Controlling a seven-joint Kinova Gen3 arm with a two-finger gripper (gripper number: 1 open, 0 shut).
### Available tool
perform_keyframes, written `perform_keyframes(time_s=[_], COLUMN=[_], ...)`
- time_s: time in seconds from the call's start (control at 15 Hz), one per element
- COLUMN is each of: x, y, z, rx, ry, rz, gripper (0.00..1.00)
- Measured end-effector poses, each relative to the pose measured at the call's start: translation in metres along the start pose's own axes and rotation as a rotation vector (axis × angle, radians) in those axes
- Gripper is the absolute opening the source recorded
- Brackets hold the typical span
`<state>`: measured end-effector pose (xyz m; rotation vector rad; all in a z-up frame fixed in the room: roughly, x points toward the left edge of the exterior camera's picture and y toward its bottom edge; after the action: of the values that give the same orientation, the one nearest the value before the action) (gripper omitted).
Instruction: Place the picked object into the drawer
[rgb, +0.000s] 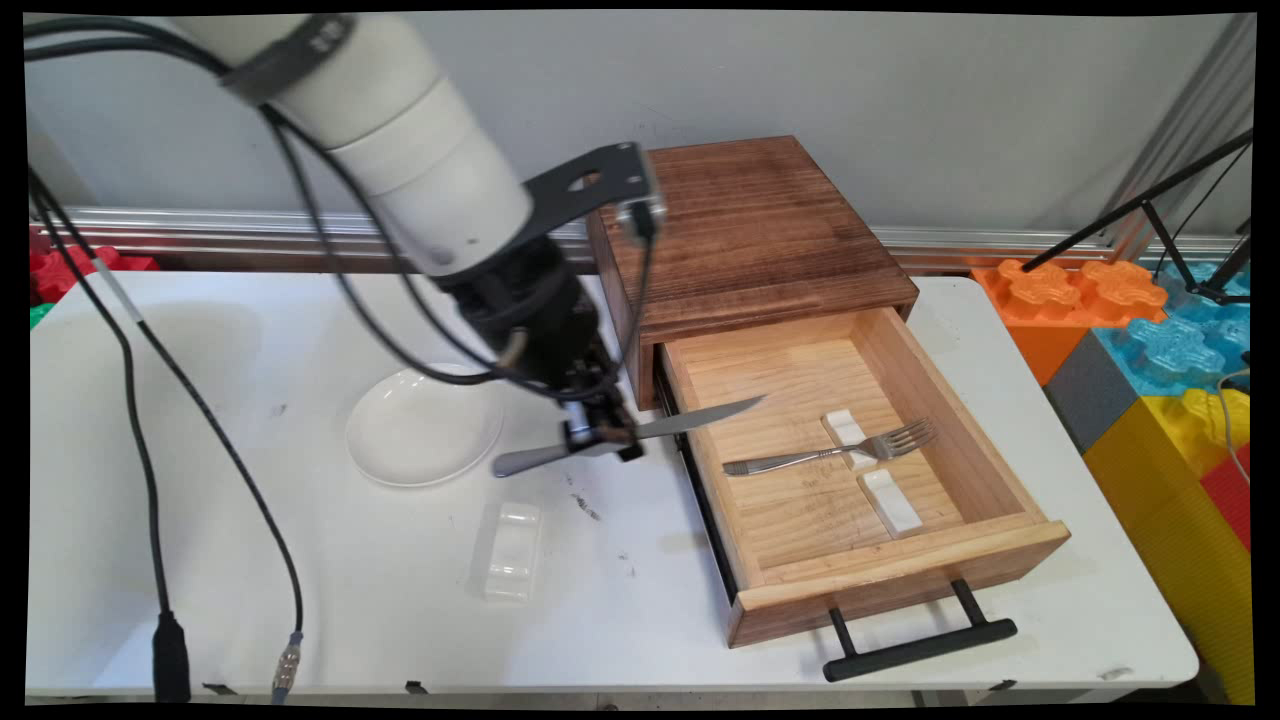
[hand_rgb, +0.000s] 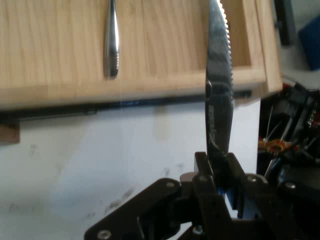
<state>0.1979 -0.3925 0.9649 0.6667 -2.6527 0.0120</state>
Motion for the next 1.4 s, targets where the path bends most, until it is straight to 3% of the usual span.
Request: perform_keyframes(time_s=[0.73, 1.4], x=[0.086, 0.123], y=[0.01, 0.011], z=[0.049, 0.112], rx=[0.004, 0.014], ry=[0.069, 0.12], rz=[-0.026, -0.047], gripper=[0.0, 0.0])
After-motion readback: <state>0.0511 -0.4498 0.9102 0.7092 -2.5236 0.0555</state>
